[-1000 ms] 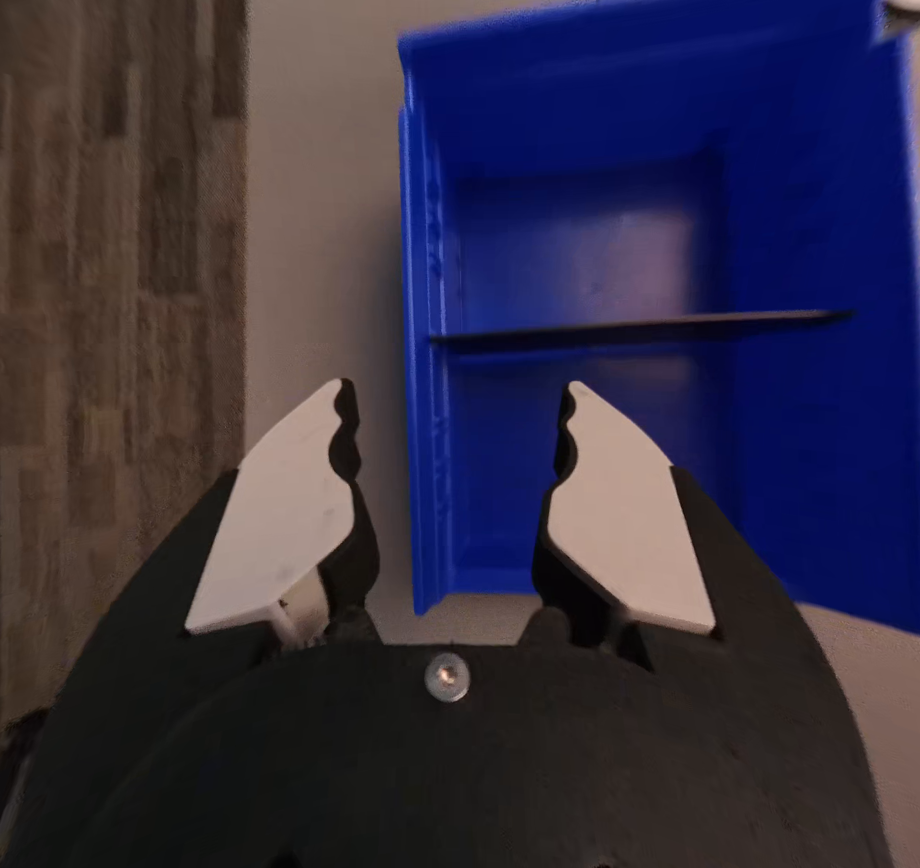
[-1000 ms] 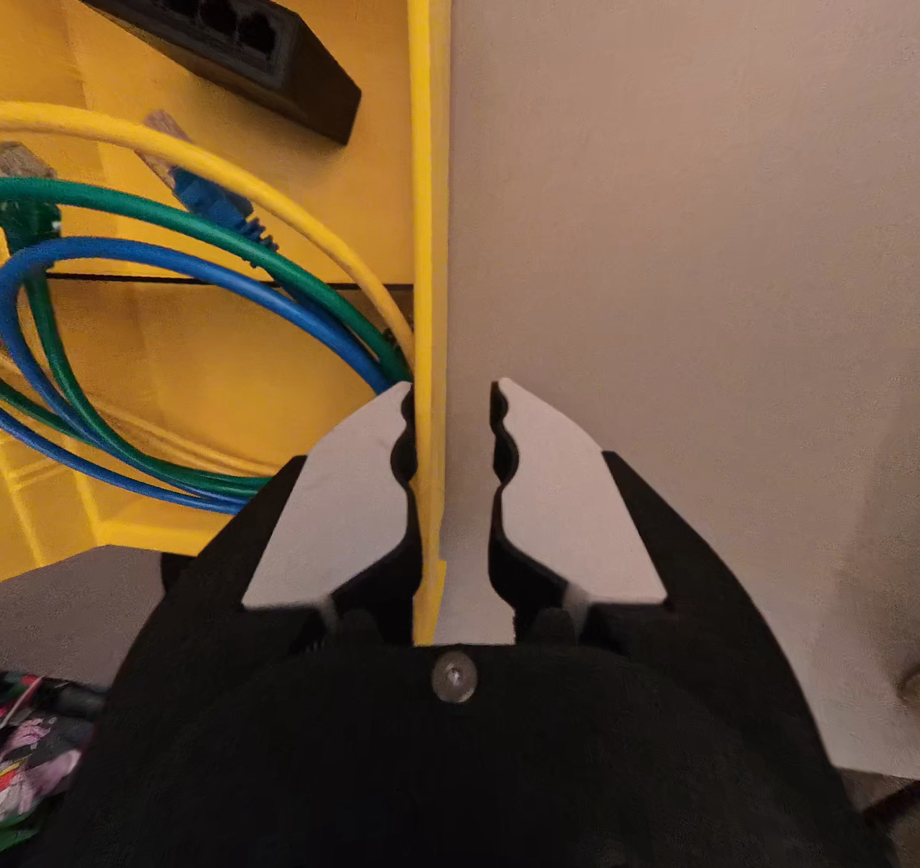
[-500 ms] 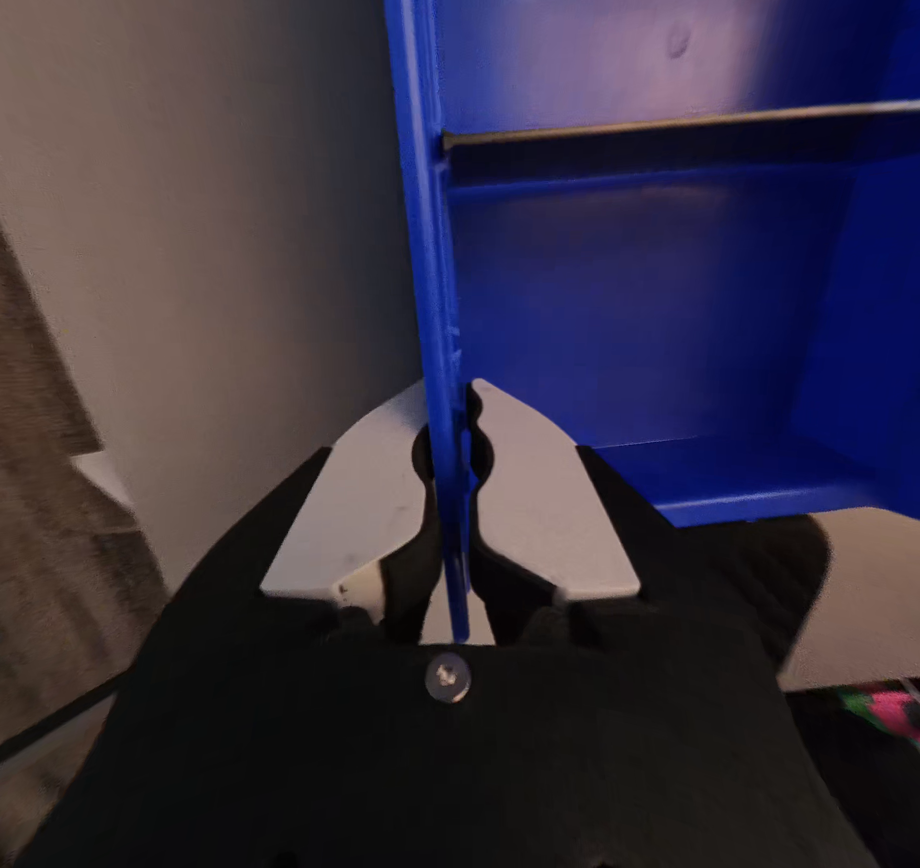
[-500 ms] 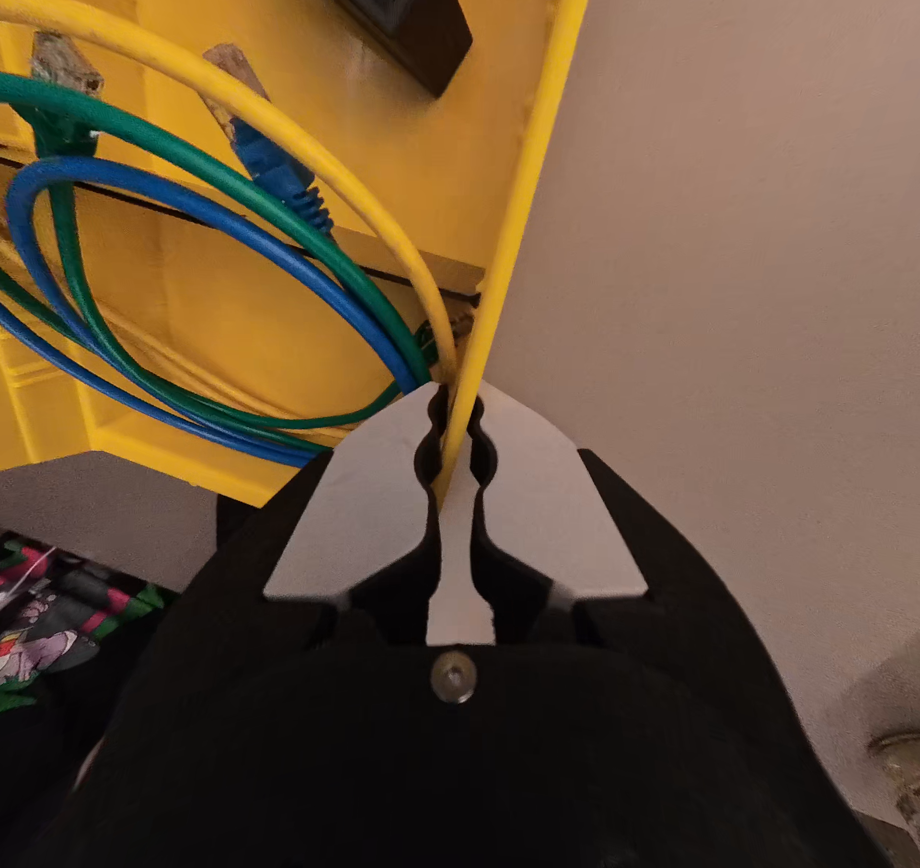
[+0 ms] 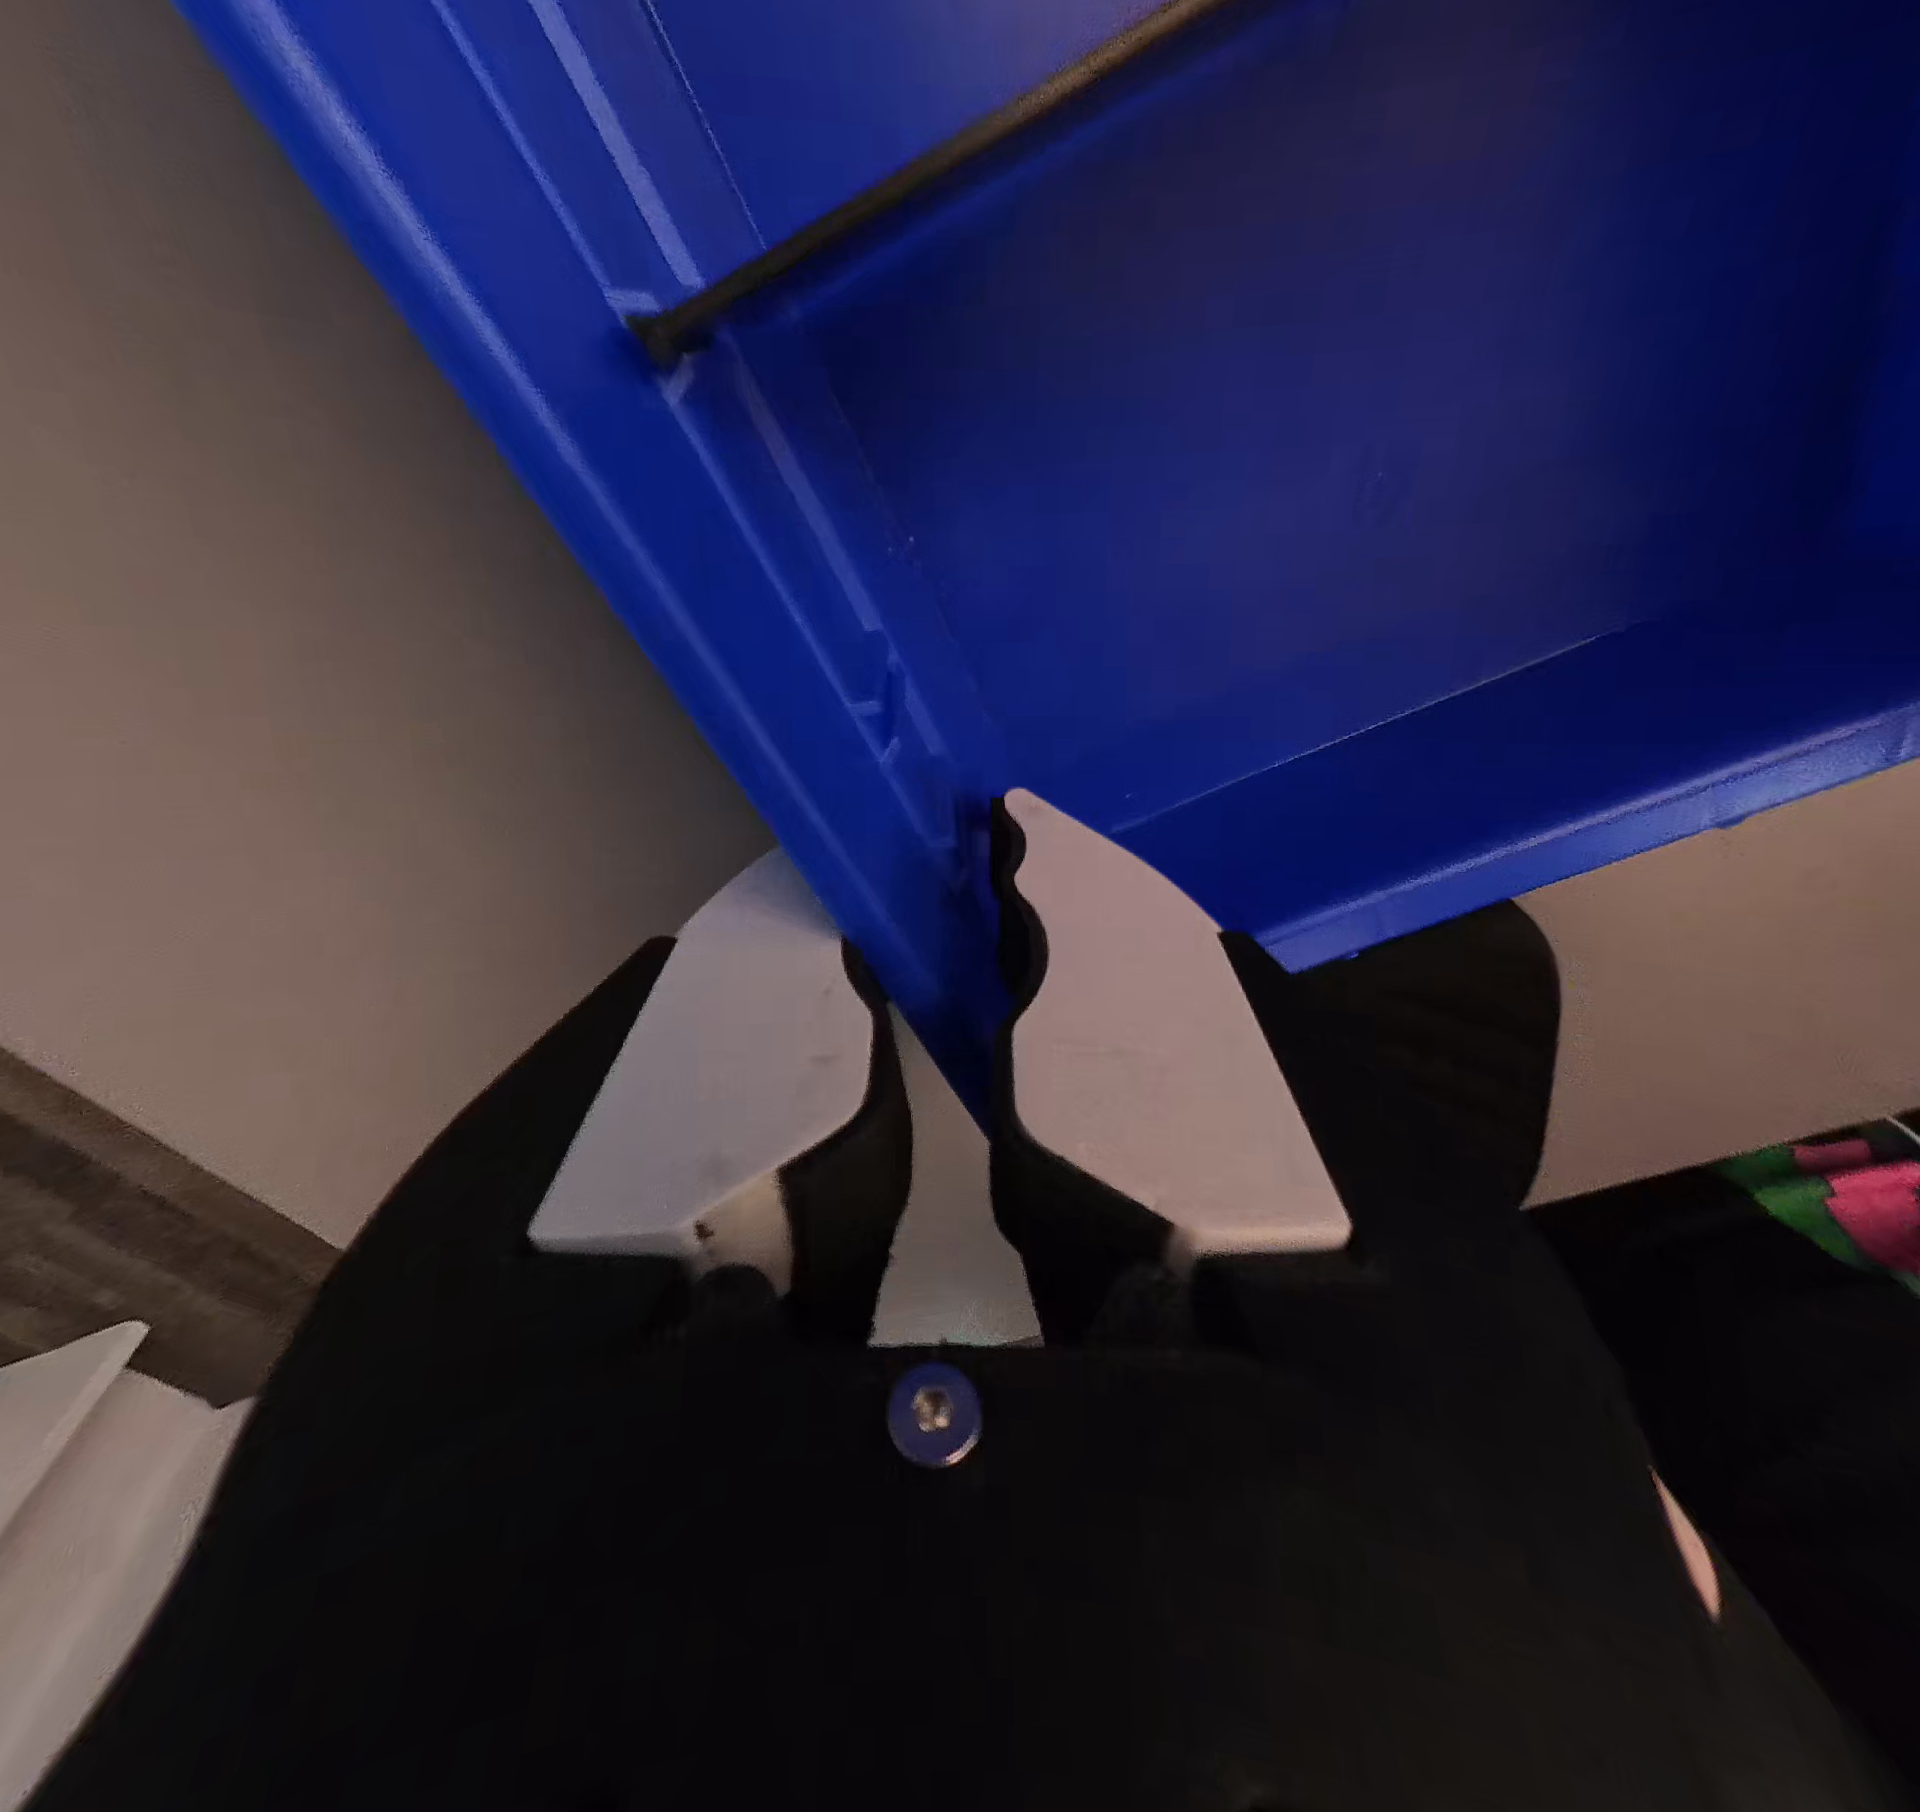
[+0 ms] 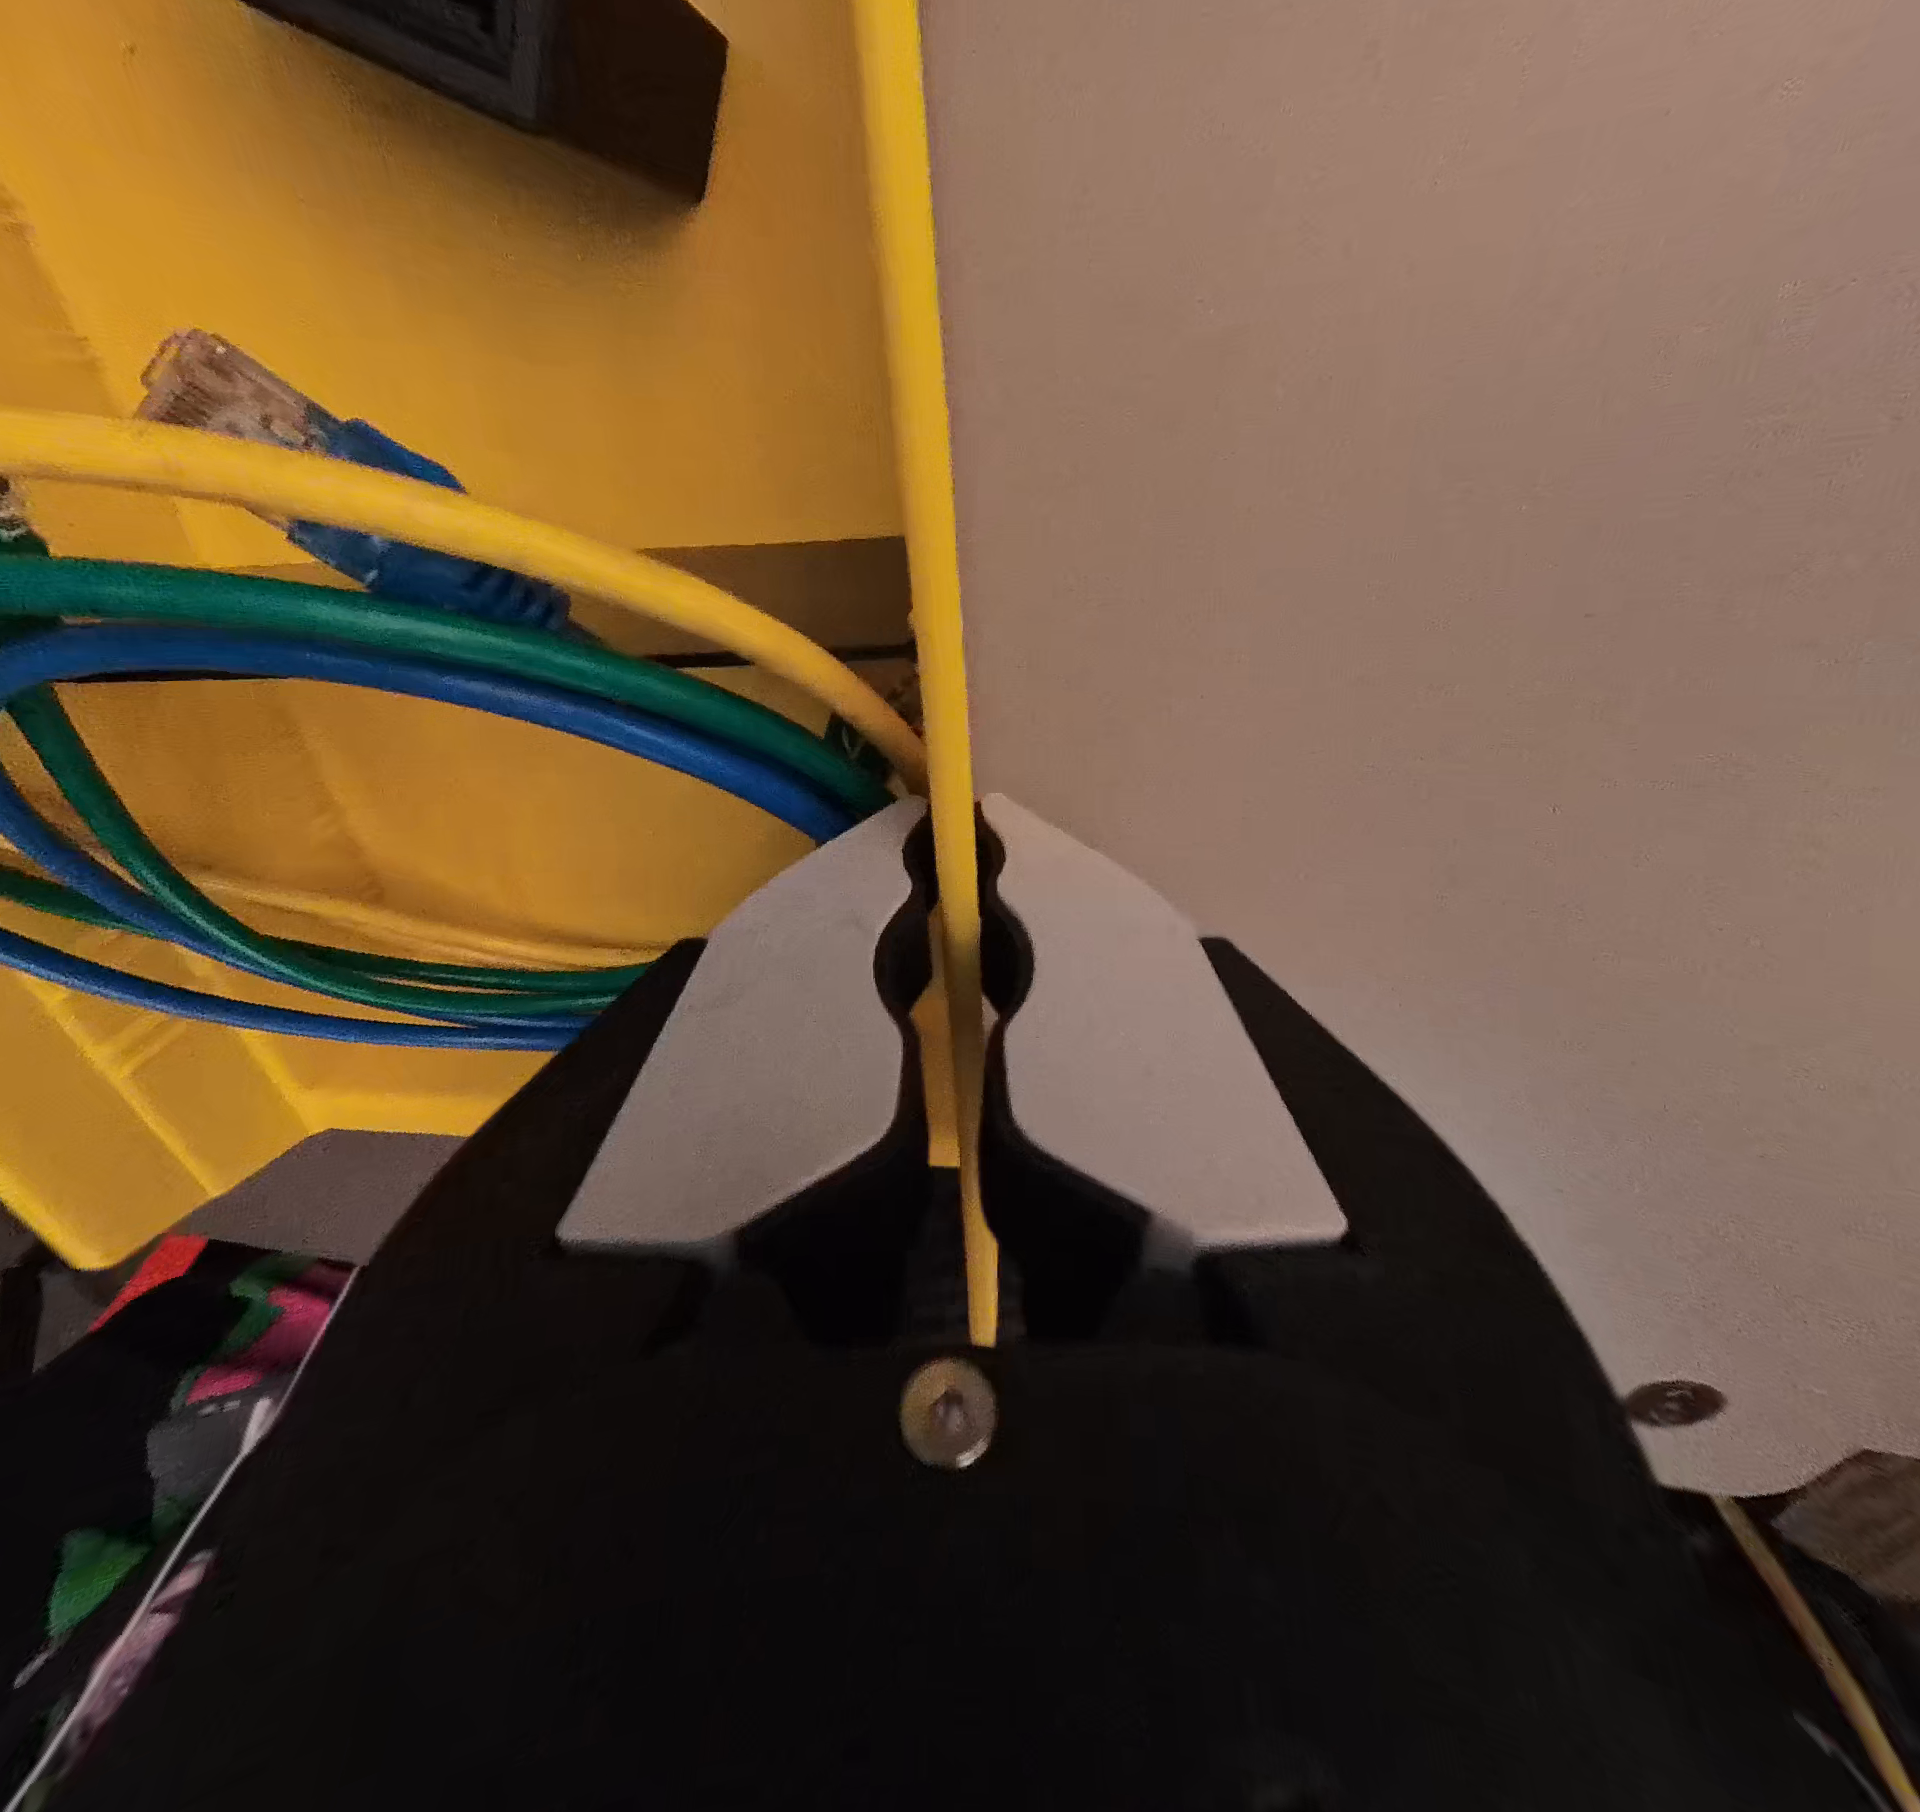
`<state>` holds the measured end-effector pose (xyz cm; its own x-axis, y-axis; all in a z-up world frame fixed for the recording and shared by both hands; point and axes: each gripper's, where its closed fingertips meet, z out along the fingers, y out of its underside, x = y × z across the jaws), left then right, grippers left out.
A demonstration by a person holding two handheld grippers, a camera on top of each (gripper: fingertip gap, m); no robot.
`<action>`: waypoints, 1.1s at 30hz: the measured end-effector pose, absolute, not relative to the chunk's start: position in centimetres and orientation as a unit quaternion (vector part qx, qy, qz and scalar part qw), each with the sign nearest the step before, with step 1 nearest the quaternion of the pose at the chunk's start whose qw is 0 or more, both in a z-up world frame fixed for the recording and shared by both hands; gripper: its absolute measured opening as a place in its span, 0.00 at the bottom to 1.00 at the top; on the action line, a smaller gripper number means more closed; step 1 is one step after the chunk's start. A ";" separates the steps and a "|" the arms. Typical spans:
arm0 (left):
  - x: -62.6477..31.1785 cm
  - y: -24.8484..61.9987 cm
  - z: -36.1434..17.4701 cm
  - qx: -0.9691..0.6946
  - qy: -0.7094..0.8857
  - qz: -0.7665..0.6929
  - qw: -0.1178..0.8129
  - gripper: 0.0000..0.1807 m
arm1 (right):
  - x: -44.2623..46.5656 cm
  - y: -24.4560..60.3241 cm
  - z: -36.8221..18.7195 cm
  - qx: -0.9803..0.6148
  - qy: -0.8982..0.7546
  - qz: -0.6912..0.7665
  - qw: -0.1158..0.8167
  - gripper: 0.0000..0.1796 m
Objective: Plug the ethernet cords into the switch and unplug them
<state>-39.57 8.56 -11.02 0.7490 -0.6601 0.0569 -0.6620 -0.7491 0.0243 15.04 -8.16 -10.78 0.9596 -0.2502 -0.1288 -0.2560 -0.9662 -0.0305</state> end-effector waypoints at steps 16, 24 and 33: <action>-34.0 3.3 -9.7 0.888 -0.430 0.141 0.076 0.13 | 11.5 -5.6 -7.7 -0.974 0.124 0.047 0.183 0.15; -34.4 4.5 -5.4 0.890 -0.425 0.160 -0.048 0.14 | -6.7 -1.7 10.1 -0.772 -0.180 0.083 0.603 0.27; -33.8 3.5 -4.5 0.869 -0.465 0.156 -0.064 0.13 | -12.3 2.9 -6.4 -0.957 -0.200 0.037 0.207 0.26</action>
<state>-33.76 3.53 -4.52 0.5198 -0.8278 0.2111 -0.7877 -0.5601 -0.2568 -12.34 2.90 -6.35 0.9177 0.3972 0.0120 0.3667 -0.8349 -0.4105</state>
